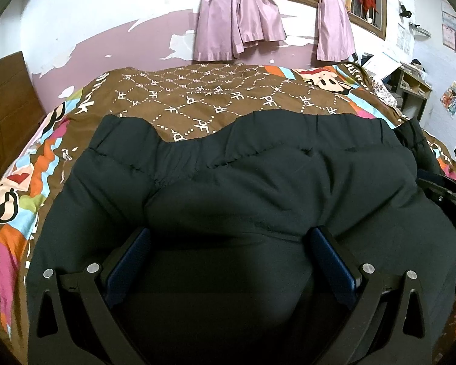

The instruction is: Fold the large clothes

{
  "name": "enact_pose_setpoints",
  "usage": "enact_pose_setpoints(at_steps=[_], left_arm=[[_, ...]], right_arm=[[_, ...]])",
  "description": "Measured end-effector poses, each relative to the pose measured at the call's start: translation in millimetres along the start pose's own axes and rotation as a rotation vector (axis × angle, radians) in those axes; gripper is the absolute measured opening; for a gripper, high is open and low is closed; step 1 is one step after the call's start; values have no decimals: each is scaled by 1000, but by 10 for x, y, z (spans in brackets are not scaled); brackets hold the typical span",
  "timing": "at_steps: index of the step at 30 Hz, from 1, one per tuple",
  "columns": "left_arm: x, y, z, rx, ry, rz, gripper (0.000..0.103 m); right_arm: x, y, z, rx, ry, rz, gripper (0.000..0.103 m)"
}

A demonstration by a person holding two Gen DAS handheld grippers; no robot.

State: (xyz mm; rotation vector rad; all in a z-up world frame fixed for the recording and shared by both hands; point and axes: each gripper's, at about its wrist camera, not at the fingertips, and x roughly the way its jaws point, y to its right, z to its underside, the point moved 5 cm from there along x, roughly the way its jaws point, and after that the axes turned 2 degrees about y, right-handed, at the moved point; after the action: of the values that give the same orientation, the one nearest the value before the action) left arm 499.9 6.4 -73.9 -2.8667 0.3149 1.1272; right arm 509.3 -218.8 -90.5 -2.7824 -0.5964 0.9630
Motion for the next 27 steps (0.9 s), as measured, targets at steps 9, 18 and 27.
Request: enact_pose_setpoints(at_steps=[9,18,27], left_arm=[[-540,-432,-41,9,132,-46,102],[-655,-1131,3,-173,78,-26,102],[-467,-1318,380,-331,-49,39,102]], right_arm=[[-372,79,-123,-72,102,111,103],[-733,776,-92,71,130,249,103],[-621,1051,205,155,23,238,103]])
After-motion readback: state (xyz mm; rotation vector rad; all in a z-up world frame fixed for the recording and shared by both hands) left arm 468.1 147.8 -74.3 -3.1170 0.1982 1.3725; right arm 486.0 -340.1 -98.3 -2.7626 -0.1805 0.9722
